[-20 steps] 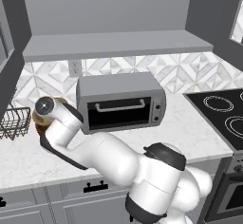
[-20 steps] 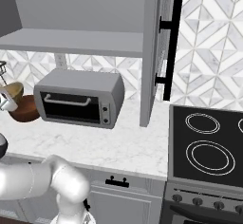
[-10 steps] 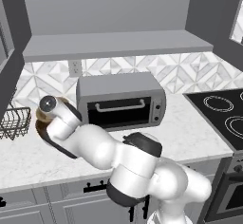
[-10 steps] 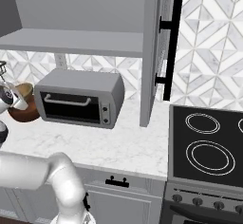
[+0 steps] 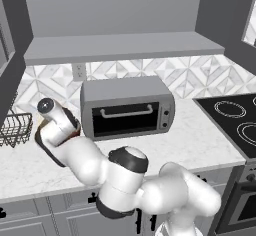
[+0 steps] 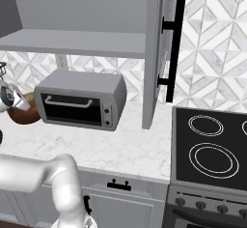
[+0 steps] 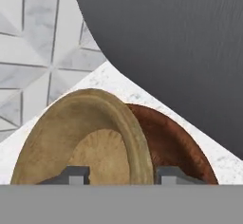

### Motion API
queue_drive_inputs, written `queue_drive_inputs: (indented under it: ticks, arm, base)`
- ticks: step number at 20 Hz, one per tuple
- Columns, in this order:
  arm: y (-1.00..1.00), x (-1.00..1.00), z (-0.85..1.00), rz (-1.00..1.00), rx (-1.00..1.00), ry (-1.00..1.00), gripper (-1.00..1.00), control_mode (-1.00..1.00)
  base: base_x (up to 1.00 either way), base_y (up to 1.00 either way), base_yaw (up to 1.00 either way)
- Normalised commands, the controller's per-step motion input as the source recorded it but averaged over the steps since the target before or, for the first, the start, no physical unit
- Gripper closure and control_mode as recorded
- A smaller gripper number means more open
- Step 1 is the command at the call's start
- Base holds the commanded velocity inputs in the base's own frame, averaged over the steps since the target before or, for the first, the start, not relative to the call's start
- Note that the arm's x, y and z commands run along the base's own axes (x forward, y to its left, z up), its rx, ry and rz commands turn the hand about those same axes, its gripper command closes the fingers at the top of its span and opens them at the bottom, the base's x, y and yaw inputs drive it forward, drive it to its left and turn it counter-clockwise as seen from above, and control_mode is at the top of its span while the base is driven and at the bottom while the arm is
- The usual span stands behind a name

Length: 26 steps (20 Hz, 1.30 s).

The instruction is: Pick up the bowls on the counter and stack them on top of one another in the open cabinet. Place the smaller bowl on top of the larger bowl.

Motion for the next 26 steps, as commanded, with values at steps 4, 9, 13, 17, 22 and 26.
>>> queue_drive_inputs:
  ticks: [4,9,13,17,22,26]
  arm:
    - [0.01,-0.57,0.26,-0.01,0.00,0.00,-1.00,-1.00]
    - [0.00,-0.98,-0.19,-0.14,0.04,0.18,-1.00,-1.00]
    - [0.09,-0.39,-0.64,-0.15,0.07,0.19,-1.00,-1.00]
    - [0.03,0.02,-0.26,-0.13,0.09,0.00,-1.00,-1.00]
    - [0.05,0.31,-0.06,-0.09,0.00,0.00,-1.00,-1.00]
    - [0.07,0.33,0.00,-0.07,0.00,0.00,-1.00,-1.00]
  base:
    - [0.00,0.00,0.00]
    - [0.00,0.00,0.00]
    - [0.00,0.00,0.00]
    - [0.00,0.00,0.00]
    - [0.00,0.00,0.00]
    - [0.00,0.00,0.00]
